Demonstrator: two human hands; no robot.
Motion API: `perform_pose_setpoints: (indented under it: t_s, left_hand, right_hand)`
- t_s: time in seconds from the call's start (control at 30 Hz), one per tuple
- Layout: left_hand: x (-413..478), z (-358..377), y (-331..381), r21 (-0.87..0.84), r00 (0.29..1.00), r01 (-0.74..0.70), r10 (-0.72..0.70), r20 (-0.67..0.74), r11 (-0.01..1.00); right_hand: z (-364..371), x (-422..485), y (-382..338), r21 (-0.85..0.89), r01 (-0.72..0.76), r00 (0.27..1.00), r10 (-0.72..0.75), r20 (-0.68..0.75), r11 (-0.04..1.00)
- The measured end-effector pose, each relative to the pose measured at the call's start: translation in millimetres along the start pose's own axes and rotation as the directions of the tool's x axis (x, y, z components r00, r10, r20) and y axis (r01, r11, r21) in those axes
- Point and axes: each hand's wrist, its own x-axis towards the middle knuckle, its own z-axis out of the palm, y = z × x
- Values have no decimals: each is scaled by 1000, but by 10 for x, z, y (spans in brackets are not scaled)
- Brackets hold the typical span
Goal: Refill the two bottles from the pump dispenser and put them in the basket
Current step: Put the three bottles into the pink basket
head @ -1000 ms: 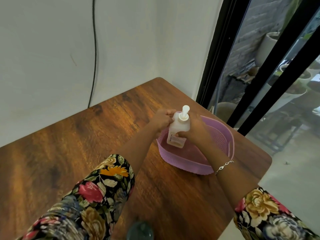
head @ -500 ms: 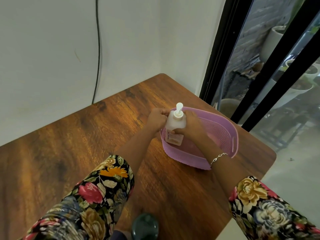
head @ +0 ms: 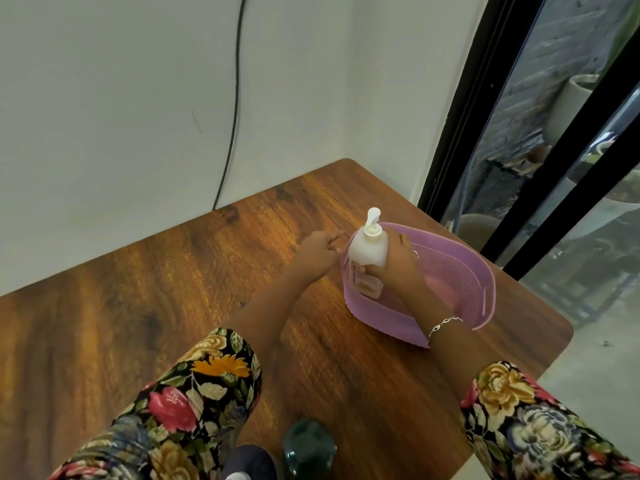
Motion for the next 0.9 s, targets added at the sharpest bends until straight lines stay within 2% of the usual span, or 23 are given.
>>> perform_pose_setpoints:
  t_s: [0.1,0.37,0.53,0.67,0.8,0.9]
  left_hand:
    - [-109,-65,-122,221,999,-27,30,-13,975]
    - [-454,-321,-396,551,994,-58,100,-47,833]
    - [-749,-445,-553,558,991,-56,113,-67,828]
    - [-1051,-519,-690,493,994,-31,79,-77,869]
    - [-1305,-563,-811,448,996,-24,62,-69,894]
    - [-1480,-609,-881,437,998,-20,45,-48,899]
  right_hand:
    - [1,-72,-10,-5,-22,999,22,-28,1000]
    - [-138,-476,-113,-4,32,999,-32,32,999]
    - [-251,-844,-380,69,86,992,-92,90,994]
    - [-295,-1190,-678,144,170,961,-196,196,975]
    - [-256,-1439,-880,265,257,901,-330,282,929]
    - [-173,-1597,-1011,272,360,813,-443,377,892]
